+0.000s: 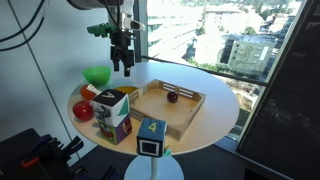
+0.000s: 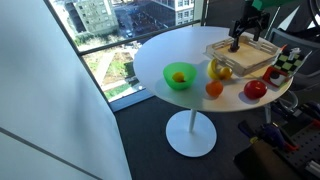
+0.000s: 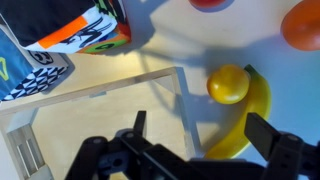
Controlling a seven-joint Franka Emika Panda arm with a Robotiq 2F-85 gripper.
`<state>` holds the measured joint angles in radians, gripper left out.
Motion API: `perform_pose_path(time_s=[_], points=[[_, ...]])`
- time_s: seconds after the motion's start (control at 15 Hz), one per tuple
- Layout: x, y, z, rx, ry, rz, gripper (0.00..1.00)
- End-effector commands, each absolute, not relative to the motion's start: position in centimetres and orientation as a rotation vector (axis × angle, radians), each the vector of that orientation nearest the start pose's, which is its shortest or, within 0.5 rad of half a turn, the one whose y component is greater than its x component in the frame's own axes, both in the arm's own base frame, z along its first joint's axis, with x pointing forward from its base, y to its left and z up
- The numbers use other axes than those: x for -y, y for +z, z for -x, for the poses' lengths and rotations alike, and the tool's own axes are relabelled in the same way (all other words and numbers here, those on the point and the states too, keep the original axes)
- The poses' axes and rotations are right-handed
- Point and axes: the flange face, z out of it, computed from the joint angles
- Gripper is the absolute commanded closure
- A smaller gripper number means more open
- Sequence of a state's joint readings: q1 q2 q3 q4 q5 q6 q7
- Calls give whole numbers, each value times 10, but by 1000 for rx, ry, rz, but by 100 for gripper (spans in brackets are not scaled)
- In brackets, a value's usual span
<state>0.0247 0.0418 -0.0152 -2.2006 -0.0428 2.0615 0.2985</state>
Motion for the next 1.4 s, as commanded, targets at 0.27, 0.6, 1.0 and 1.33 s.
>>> perform_pose_path(time_s=[0.27,0.6,1.0,1.33], points=[[-6,379,-490,-293,248,3171,0],[-5,389,-475,-258,147,3174,0],[-7,385,-481,-288,163,3172,0],[-7,382,-481,-287,174,3173,0]])
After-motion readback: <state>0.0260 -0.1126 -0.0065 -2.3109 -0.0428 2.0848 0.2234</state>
